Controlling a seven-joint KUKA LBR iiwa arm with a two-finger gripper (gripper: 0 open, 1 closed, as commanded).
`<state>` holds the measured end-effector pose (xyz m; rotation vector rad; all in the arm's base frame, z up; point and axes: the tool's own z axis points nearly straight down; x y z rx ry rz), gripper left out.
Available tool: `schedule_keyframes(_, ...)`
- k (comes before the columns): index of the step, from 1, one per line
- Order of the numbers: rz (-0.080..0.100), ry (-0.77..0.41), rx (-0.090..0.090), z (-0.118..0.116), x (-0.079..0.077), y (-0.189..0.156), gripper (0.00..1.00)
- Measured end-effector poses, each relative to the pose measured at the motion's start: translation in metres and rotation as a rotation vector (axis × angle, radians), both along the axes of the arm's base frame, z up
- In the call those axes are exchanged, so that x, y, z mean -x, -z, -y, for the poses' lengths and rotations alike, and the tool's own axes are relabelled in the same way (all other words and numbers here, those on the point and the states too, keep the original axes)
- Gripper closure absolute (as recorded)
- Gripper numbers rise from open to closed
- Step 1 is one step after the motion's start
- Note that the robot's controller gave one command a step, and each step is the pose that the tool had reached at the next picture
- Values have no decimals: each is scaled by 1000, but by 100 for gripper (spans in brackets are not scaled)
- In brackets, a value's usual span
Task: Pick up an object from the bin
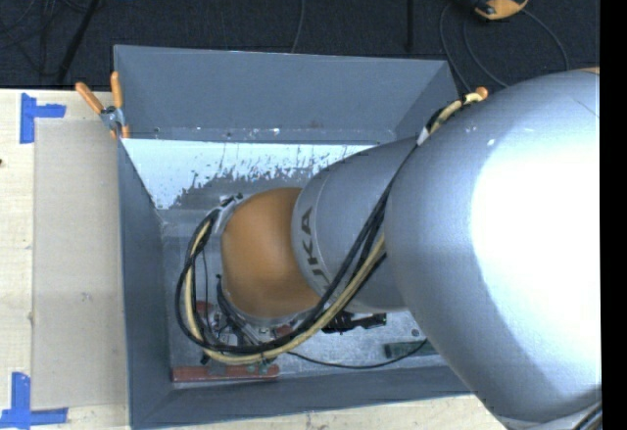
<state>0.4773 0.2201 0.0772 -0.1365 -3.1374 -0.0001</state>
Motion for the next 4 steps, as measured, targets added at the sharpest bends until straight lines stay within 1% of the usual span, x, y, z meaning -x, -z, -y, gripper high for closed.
schedule_keyframes(1,0,3,0,0,0,0,0)
schedule_keyframes(2,1,5,-1,0,0,-1,100)
schedule_keyframes(3,1,6,-2,0,0,-1,100)
schedule_keyframes(4,-6,5,3,0,1,-57,100)
